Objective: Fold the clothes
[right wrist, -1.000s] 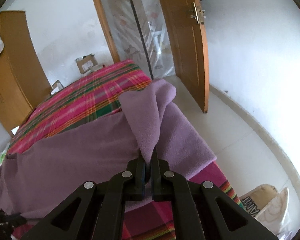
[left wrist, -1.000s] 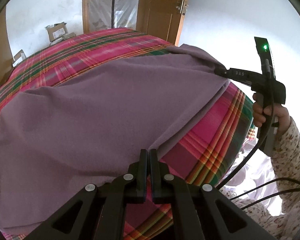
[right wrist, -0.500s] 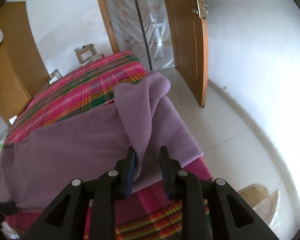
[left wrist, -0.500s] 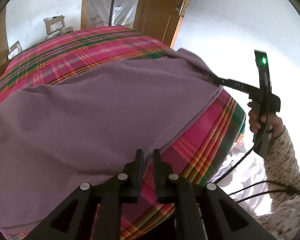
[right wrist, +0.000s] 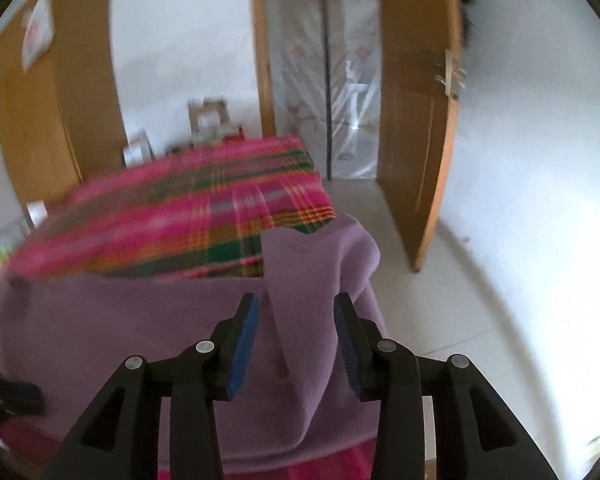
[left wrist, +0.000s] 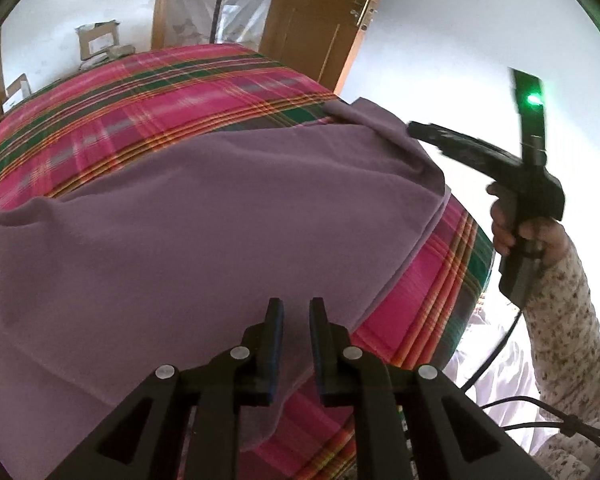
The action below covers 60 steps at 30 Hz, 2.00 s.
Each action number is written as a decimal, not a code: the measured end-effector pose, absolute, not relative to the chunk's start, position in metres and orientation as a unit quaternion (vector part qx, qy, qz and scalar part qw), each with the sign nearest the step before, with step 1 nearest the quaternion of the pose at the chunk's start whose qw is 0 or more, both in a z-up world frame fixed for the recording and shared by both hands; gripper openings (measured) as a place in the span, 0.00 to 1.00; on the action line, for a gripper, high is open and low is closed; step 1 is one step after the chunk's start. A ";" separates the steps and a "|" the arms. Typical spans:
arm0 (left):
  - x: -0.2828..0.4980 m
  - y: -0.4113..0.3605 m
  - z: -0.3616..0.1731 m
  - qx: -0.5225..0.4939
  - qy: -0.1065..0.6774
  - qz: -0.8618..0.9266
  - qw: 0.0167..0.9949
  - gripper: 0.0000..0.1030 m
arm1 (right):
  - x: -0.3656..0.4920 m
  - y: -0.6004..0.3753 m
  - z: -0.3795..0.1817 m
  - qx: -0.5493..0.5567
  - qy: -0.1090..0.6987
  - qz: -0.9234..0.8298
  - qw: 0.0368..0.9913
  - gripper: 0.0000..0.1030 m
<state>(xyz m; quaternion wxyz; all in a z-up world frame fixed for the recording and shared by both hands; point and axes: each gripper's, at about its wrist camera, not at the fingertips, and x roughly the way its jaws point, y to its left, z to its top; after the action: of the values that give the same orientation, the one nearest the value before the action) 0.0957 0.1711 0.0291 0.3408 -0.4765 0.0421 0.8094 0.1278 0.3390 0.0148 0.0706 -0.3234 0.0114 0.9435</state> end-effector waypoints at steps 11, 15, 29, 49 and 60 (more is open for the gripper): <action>0.083 0.187 0.024 -0.485 0.044 0.799 0.353 0.17 | 0.075 0.308 -0.009 -0.381 -0.156 0.908 0.078 0.39; 0.079 0.191 0.024 -0.486 0.043 0.797 0.355 0.17 | 0.057 0.315 -0.017 -0.406 -0.152 0.898 0.077 0.39; 0.080 0.193 0.024 -0.485 0.044 0.800 0.351 0.18 | 0.067 0.367 0.001 -0.395 -0.010 0.914 0.089 0.05; 0.081 0.195 0.024 -0.485 0.049 0.802 0.344 0.18 | 0.148 0.478 -0.017 -0.315 0.283 0.897 0.123 0.04; 0.080 0.196 0.024 -0.488 0.048 0.801 0.344 0.17 | 0.163 0.500 -0.046 -0.323 0.392 0.854 0.115 0.04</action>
<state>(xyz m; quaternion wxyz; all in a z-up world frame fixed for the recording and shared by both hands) 0.0799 0.1956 0.0239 0.3441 -0.4877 0.0475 0.8009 0.1627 0.5002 -0.0456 0.1154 -0.3229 0.3923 0.8535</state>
